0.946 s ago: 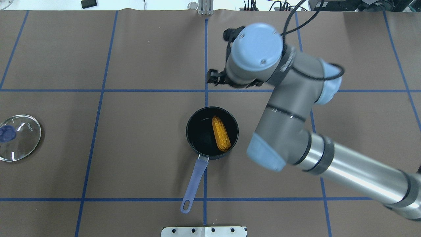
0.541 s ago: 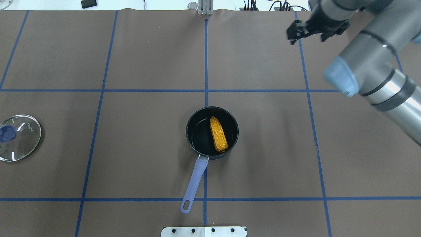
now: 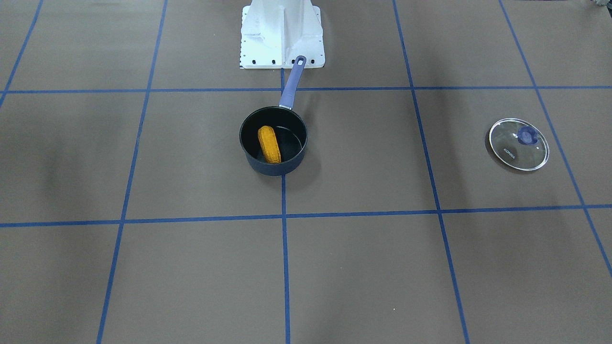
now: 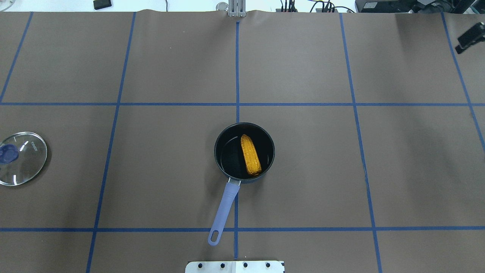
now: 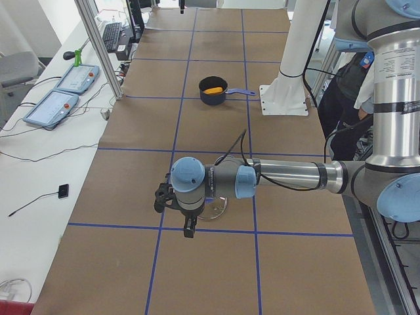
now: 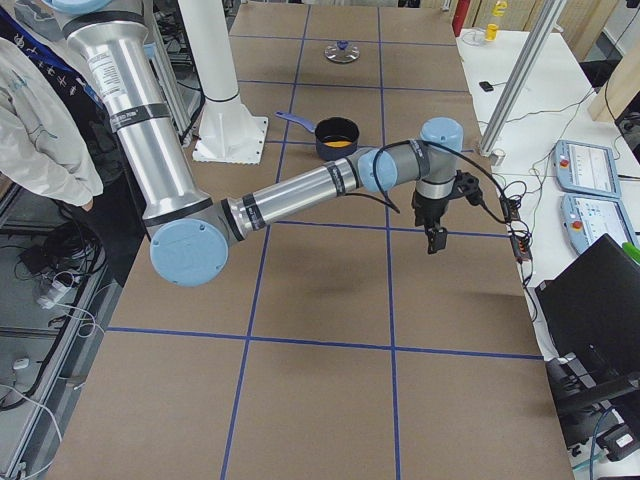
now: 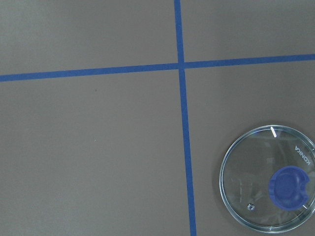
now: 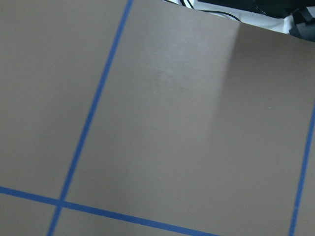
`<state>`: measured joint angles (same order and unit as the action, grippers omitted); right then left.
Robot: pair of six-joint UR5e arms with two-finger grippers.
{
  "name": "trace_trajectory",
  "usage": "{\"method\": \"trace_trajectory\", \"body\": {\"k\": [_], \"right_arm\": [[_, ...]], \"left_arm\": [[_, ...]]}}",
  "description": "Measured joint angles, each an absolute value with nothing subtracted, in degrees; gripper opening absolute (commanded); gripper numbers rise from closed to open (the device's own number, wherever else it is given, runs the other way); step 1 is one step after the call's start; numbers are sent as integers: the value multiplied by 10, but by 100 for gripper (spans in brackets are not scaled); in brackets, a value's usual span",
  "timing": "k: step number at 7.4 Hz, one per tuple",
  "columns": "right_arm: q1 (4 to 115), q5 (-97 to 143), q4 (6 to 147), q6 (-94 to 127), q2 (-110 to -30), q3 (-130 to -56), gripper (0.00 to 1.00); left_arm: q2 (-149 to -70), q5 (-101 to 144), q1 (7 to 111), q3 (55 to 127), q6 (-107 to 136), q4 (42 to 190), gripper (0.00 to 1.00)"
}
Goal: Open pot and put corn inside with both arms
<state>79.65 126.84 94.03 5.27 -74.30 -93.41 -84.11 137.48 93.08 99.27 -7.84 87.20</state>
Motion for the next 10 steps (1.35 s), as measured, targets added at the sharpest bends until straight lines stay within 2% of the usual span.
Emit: {"method": "trace_trajectory", "body": {"k": [3,10], "right_arm": [[842,1277,938,30,-832,-936,100],[850,1278,939,34,-853,-950,100]], "left_arm": [[-841,1375,930,1004,-79,872,98],[-839,1375,929,1004,-78,872,98]]}}
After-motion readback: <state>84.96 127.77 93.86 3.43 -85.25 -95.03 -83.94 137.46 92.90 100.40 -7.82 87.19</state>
